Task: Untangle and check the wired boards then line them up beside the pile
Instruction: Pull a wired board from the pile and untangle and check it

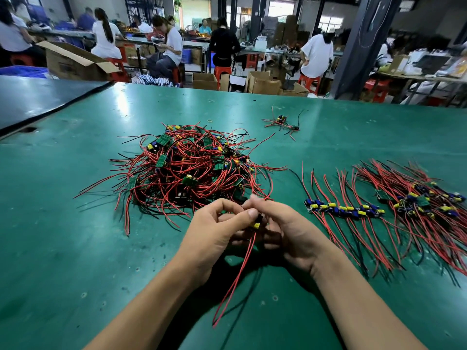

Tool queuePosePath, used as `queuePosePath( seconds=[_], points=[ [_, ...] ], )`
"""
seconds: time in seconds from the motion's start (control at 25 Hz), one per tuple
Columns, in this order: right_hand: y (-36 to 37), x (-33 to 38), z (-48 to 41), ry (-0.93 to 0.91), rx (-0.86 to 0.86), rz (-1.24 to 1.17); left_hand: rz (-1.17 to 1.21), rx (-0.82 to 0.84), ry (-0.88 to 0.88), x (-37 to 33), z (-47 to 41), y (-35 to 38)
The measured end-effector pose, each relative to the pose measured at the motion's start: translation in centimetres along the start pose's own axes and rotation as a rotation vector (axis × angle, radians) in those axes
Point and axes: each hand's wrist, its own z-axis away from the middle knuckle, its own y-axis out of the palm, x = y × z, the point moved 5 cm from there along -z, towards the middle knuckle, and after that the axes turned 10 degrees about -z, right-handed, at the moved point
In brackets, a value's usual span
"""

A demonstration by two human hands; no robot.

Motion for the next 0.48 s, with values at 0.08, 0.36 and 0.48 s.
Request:
queuePosePath(
  seconds=[0.08,0.36,0.48],
  points=[
    [-0.8,-0.2,-0.2,-0.017,-0.074,0.030,-0.107,-0.051,0.052,0.0,0.0,-0.2],
    [-1.9,0.8,-0.2,-0.282,-0.256,0.566,-0.393,-0.023,0.102,0.1,-0.2,0.2],
    [-2.2,1.7,-0.1,-0.433,-0.349,0.779,-0.457,0.011,0.103,0.0,-0.3,0.5]
  ],
)
